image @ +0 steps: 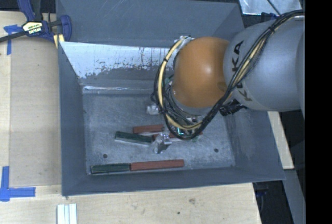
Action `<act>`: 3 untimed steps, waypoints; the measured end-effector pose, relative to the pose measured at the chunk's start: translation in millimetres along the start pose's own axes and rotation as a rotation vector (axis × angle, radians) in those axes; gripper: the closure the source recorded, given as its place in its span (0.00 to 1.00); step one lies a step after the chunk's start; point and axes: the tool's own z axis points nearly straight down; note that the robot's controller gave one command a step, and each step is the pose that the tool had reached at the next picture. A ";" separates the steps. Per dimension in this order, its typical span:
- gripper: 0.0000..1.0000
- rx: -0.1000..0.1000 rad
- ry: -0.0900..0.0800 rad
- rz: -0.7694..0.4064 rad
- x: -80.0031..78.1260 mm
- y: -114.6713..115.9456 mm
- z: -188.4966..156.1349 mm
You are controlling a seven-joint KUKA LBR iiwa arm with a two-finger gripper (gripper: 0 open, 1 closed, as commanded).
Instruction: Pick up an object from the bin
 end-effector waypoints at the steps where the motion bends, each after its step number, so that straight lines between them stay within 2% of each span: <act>1: 0.00 -0.001 -0.008 0.002 -2.0 -0.4 -4.2; 2: 0.00 -0.002 -0.011 0.105 -7.6 17.1 49.6; 3: 0.00 -0.003 -0.019 0.083 6.3 22.3 78.2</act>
Offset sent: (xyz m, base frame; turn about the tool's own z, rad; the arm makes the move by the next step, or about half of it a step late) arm 0.0080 0.0280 -0.0846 0.1641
